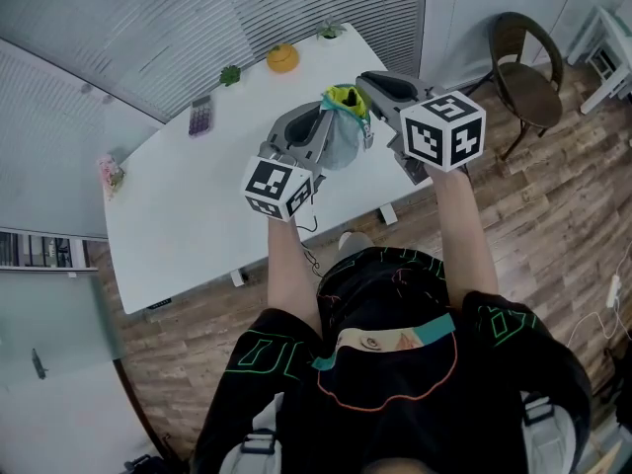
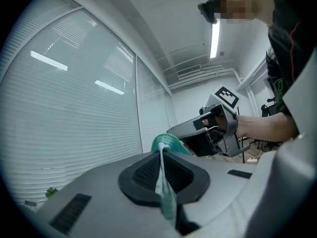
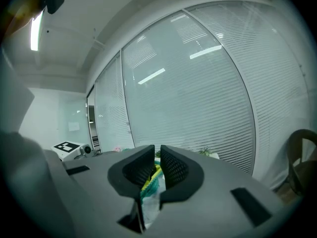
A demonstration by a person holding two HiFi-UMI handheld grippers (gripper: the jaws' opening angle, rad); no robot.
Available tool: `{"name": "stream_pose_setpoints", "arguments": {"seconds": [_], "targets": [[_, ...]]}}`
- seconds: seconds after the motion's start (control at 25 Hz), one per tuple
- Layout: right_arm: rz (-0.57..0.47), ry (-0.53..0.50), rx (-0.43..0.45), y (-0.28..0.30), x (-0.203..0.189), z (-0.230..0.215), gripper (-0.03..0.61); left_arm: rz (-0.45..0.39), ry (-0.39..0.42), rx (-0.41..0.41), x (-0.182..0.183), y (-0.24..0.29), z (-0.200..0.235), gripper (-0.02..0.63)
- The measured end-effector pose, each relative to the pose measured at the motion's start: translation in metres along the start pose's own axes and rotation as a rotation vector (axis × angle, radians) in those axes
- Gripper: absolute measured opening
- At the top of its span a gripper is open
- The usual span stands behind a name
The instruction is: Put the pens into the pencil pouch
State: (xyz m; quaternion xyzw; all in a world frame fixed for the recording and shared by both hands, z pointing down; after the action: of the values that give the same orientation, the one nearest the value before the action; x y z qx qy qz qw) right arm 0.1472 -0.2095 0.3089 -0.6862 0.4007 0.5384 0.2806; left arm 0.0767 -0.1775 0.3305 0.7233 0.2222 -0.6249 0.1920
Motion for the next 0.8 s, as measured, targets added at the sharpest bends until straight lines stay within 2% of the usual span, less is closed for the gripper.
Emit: {"name": "stream_pose_setpoints", "arguments": {"seconds": [0.2, 0.4, 0.6, 0.8], "targets": [[-0.054, 0.027, -0.033, -0.01, 0.005, -0.012, 0.003, 0.007, -0.006, 0.056, 0.003, 0.005, 0.009, 0.005], [-0.084, 0.043, -0.067, -0.02, 0.005, -0.024, 0.003, -0.002, -0.022, 0.149, 0.008, 0.007, 0.024, 0.005], [-0.05, 0.026, -0.133, -0.026, -0.001, -0.036, 0.002, 0.029, -0.045, 0.312, 0.004, 0.002, 0.052, 0.005], [-0.026, 0.015, -0.162, -0.022, -0.007, -0.042, 0.003, 0.044, -0.109, 0.502, -0.003, -0.017, 0.086, 0.005]]}}
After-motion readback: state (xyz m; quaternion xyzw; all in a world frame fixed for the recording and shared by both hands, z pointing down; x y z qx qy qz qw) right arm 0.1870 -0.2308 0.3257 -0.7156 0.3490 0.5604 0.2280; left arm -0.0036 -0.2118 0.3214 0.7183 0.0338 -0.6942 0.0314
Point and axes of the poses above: the fingertips, and each gripper's own axes: y forward along the fingers, z to its left, x out of its top, the point moved 1 cm from there along -y, backward along the fingers, and after that the axes turned 10 degrees about x, right-handed, at the moved point
